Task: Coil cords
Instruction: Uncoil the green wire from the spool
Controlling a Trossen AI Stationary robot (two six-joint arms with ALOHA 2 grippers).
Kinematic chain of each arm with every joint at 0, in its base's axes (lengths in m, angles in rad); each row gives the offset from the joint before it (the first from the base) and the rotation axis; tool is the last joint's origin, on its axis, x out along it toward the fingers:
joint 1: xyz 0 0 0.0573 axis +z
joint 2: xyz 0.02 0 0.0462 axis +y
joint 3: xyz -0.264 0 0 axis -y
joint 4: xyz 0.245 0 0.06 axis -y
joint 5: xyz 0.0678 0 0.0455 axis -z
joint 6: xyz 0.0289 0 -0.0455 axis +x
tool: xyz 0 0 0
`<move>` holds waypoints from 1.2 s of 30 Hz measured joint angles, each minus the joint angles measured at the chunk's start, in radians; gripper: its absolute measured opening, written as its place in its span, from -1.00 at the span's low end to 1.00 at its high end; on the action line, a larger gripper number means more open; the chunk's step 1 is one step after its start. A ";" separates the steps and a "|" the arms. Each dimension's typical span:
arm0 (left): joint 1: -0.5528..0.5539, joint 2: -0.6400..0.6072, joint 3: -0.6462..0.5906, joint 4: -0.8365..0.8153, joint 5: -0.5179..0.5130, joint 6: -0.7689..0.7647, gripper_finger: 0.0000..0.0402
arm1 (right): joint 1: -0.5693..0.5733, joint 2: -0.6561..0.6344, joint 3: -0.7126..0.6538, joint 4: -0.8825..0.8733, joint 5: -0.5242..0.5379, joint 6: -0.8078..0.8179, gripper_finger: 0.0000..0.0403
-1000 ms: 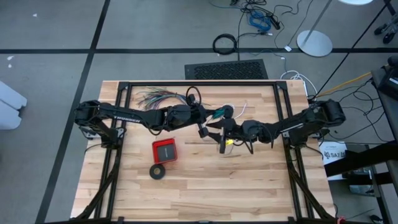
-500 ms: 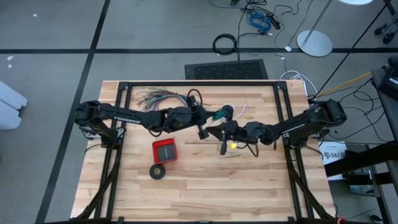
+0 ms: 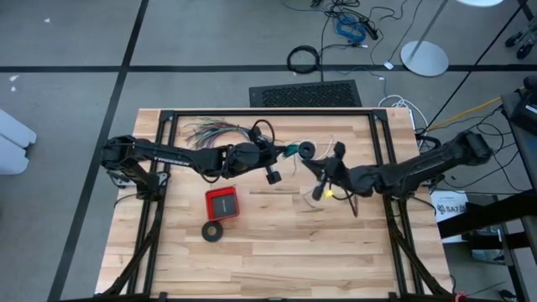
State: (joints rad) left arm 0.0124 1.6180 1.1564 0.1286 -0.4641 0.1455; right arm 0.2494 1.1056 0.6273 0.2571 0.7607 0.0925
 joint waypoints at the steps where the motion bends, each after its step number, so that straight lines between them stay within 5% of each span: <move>1: 0.000 0.000 0.000 0.006 0.000 0.001 -0.98 | -0.004 -0.010 0.000 -0.061 0.000 0.053 -1.00; 5: -0.001 0.000 0.000 0.057 0.000 0.019 -0.98 | -0.008 -0.008 0.000 -0.209 -0.008 0.185 -1.00; 11: 0.001 0.000 0.000 0.105 -0.002 0.026 -0.98 | -0.005 0.062 0.000 -0.184 -0.127 0.235 -1.00; 23: 0.026 0.000 0.000 0.083 -0.042 0.045 -0.98 | 0.032 0.229 0.000 0.287 -0.480 0.077 -1.00; 30: 0.035 0.000 -0.001 -0.010 -0.062 0.045 -0.98 | 0.110 0.118 0.000 0.301 -0.453 -0.129 -1.00; 36: 0.033 0.000 -0.001 -0.028 -0.064 0.045 -0.98 | 0.177 -0.022 0.000 0.194 -0.112 -0.210 -1.00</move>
State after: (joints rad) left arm 0.0455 1.6180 1.1557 0.1010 -0.5278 0.1905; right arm 0.4268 1.0838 0.6273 0.4508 0.6486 -0.1175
